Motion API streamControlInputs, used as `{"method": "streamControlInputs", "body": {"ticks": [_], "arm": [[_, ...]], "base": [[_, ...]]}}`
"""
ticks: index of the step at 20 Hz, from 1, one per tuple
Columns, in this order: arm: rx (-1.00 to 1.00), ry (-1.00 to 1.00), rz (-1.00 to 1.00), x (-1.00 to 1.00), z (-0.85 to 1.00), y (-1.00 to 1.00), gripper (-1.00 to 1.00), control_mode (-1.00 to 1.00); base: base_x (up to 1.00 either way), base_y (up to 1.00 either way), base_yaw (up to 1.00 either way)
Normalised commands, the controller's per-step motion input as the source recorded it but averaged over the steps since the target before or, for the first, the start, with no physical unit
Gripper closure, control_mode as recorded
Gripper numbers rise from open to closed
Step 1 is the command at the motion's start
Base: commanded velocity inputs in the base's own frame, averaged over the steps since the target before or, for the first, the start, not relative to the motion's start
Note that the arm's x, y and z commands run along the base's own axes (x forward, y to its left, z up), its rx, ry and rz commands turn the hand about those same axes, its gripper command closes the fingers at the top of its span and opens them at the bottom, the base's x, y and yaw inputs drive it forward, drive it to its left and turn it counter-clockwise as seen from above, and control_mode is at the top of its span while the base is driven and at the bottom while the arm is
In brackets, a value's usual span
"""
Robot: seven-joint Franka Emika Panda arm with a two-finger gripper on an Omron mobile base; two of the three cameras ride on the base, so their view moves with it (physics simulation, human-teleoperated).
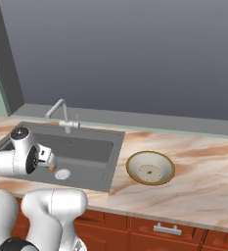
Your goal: Pick the garlics from the cabinet and place them in one bowl. Pick the peach from the sink and place it in the other bowl.
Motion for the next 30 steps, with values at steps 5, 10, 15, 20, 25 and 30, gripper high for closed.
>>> {"method": "streamControlInputs", "body": {"ticks": [5, 10, 15, 20, 25, 30], "arm": [[0.0, 0.02, 0.01, 0.27, -0.19, 0.32, -1.0, -1.0], [0.0, 0.0, 0.0, 0.35, -0.12, 0.21, -1.0, -1.0], [0.0, 0.0, 0.0, 0.39, -0.18, 0.04, -1.0, -1.0], [0.0, 0.0, 0.0, 0.24, -0.2, 0.03, -1.0, -1.0], [0.0, 0.0, 0.0, 0.2, -0.11, 0.06, -1.0, -1.0], [0.0, 0.0, 0.0, 0.24, -0.07, 0.1, -1.0, -1.0]], "base": [[0.0, 0.0, 0.0], [0.0, 0.0, 0.0], [0.0, 0.0, 0.0], [0.0, 0.0, 0.0], [0.0, 0.0, 0.0], [0.0, 0.0, 0.0]]}}
